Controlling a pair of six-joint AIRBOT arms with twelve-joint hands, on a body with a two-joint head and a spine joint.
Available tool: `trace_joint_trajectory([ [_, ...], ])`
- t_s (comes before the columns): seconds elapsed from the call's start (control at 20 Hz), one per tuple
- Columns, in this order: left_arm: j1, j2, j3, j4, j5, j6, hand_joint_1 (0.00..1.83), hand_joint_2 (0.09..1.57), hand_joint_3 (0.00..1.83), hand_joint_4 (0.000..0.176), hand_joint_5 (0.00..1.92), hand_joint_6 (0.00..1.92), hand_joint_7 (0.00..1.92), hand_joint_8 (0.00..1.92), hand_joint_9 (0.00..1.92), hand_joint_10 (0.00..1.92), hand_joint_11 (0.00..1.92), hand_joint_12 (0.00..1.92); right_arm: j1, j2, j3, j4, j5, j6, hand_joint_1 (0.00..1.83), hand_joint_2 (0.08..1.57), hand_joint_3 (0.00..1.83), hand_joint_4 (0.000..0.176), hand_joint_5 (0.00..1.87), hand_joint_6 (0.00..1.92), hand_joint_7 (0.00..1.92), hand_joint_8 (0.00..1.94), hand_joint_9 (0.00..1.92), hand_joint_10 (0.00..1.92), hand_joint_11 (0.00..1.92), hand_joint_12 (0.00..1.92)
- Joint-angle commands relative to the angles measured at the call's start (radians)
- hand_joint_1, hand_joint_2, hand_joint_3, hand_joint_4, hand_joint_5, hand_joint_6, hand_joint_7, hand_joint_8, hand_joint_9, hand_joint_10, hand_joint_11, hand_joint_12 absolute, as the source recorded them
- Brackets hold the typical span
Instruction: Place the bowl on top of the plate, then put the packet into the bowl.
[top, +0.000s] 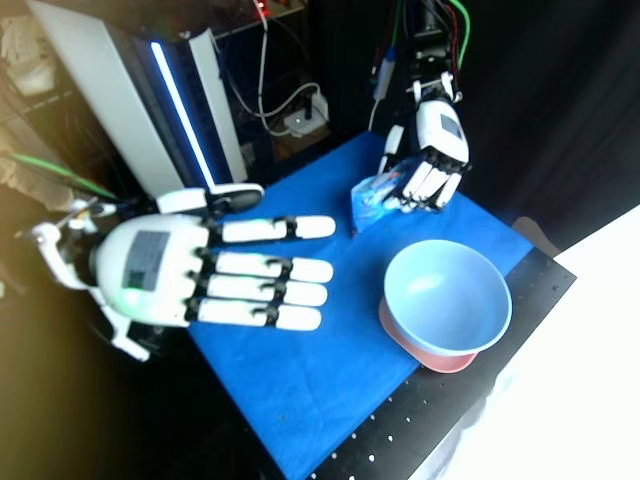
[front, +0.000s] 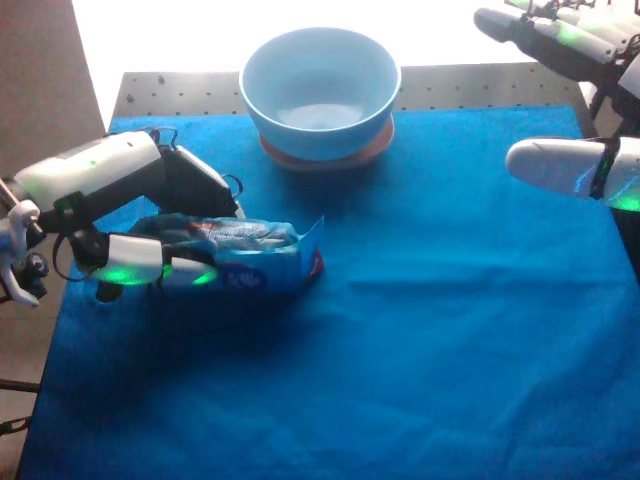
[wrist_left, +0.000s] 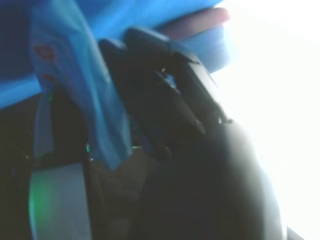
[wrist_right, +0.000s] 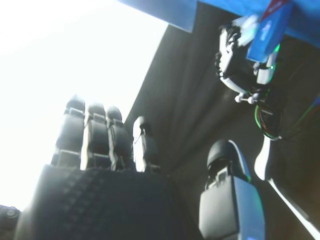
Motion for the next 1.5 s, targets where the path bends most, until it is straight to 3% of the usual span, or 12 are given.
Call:
trace_joint_trajectory([
  [0.0, -0.012, 0.008, 0.006, -0.034, -0.144, -0.003, 1.27, 1.08, 0.0, 0.0, 1.06, 0.66, 1.09, 1.0, 1.06, 0.71, 0.62, 1.15, 0.002, -0.005, 0.002, 0.024, 0.121, 0.004, 0.03, 1.12, 0.02, 0.176, 0.0, 0.0, 0.0, 0.0, 0.0, 0.0, 0.0, 0.0],
  [0.1, -0.016, 0.034, -0.007, -0.035, -0.185, -0.003, 1.26, 1.1, 0.0, 0.0, 1.09, 0.63, 0.99, 1.15, 1.02, 0.71, 0.74, 1.32, -0.005, -0.007, 0.002, 0.031, 0.121, 0.005, 0.04, 1.16, 0.02, 0.176, 0.0, 0.0, 0.0, 0.0, 0.0, 0.0, 0.0, 0.0],
  [0.2, -0.017, 0.061, -0.023, -0.035, -0.231, -0.003, 1.38, 1.1, 0.0, 0.0, 0.99, 0.76, 0.96, 1.02, 0.98, 1.16, 0.85, 1.15, -0.008, -0.006, 0.002, 0.036, 0.121, 0.005, 0.06, 1.17, 0.01, 0.176, 0.0, 0.0, 0.0, 0.0, 0.0, 0.0, 0.0, 0.0],
  [0.5, -0.039, 0.132, -0.064, -0.038, -0.43, -0.001, 1.38, 1.06, 0.0, 0.0, 1.06, 0.7, 1.11, 0.73, 1.06, 1.1, 0.86, 1.33, -0.017, -0.009, 0.002, 0.044, 0.121, 0.005, 0.12, 1.22, 0.01, 0.175, 0.0, 0.0, 0.0, 0.0, 0.0, 0.0, 0.0, 0.0],
  [0.55, -0.064, 0.134, -0.062, -0.038, -0.438, 0.012, 1.27, 1.05, 0.0, 0.0, 1.09, 0.73, 1.13, 0.77, 1.03, 0.79, 0.78, 1.33, -0.018, -0.009, 0.002, 0.045, 0.121, 0.005, 0.11, 1.22, 0.0, 0.176, 0.0, 0.0, 0.0, 0.0, 0.0, 0.0, 0.0, 0.0],
  [0.6, -0.086, 0.134, -0.059, -0.038, -0.432, 0.031, 1.36, 1.06, 0.0, 0.0, 1.07, 0.76, 1.1, 0.75, 1.0, 1.05, 0.74, 1.31, -0.019, -0.009, 0.002, 0.047, 0.121, 0.005, 0.12, 1.22, 0.0, 0.176, 0.0, 0.0, 0.0, 0.0, 0.0, 0.0, 0.0, 0.0],
  [0.75, -0.178, 0.097, -0.019, -0.046, -0.372, 0.076, 1.25, 1.05, 0.0, 0.0, 1.07, 0.76, 1.19, 0.72, 1.13, 0.52, 0.72, 1.25, -0.02, -0.013, 0.006, 0.051, 0.121, 0.005, 0.15, 1.23, 0.0, 0.176, 0.0, 0.0, 0.0, 0.0, 0.0, 0.0, 0.0, 0.0],
  [0.95, -0.3, 0.016, 0.069, -0.033, -0.254, 0.076, 1.4, 1.04, 0.0, 0.0, 0.97, 0.89, 1.33, 0.26, 1.1, 0.98, 0.89, 1.1, -0.022, -0.017, 0.008, 0.052, 0.121, 0.005, 0.03, 1.21, 0.0, 0.176, 0.0, 0.0, 0.0, 0.0, 0.0, 0.0, 0.0, 0.0],
  [1.2, -0.447, -0.117, 0.202, 0.019, -0.046, 0.076, 1.4, 1.03, 0.0, 0.0, 1.05, 0.61, 1.18, 0.7, 1.16, 0.98, 1.02, 1.25, -0.025, -0.026, 0.013, 0.053, 0.121, 0.005, 0.03, 1.25, 0.01, 0.176, 0.0, 0.0, 0.0, 0.0, 0.0, 0.0, 0.0, 0.0],
  [1.3, -0.469, -0.165, 0.251, 0.019, 0.021, 0.076, 1.38, 1.09, 0.0, 0.0, 0.87, 1.06, 1.1, 0.7, 1.03, 1.08, 0.96, 1.13, -0.025, -0.03, 0.015, 0.053, 0.121, 0.005, 0.06, 1.25, 0.0, 0.176, 0.0, 0.0, 0.0, 0.0, 0.0, 0.0, 0.0, 0.0],
  [1.4, -0.476, -0.202, 0.286, 0.018, 0.071, 0.076, 1.38, 1.08, 0.0, 0.0, 0.94, 1.01, 1.1, 0.69, 0.99, 1.1, 0.88, 1.19, -0.025, -0.032, 0.017, 0.054, 0.121, 0.005, 0.1, 1.25, 0.0, 0.176, 0.0, 0.0, 0.0, 0.0, 0.0, 0.0, 0.01, 0.0],
  [1.45, -0.477, -0.214, 0.299, 0.016, 0.089, 0.076, 1.25, 1.1, 0.0, 0.0, 0.96, 0.99, 1.06, 0.85, 0.97, 0.75, 0.81, 1.21, -0.025, -0.033, 0.017, 0.054, 0.121, 0.005, 0.07, 1.26, 0.0, 0.176, 0.0, 0.0, 0.0, 0.0, 0.0, 0.0, 0.01, 0.0],
])
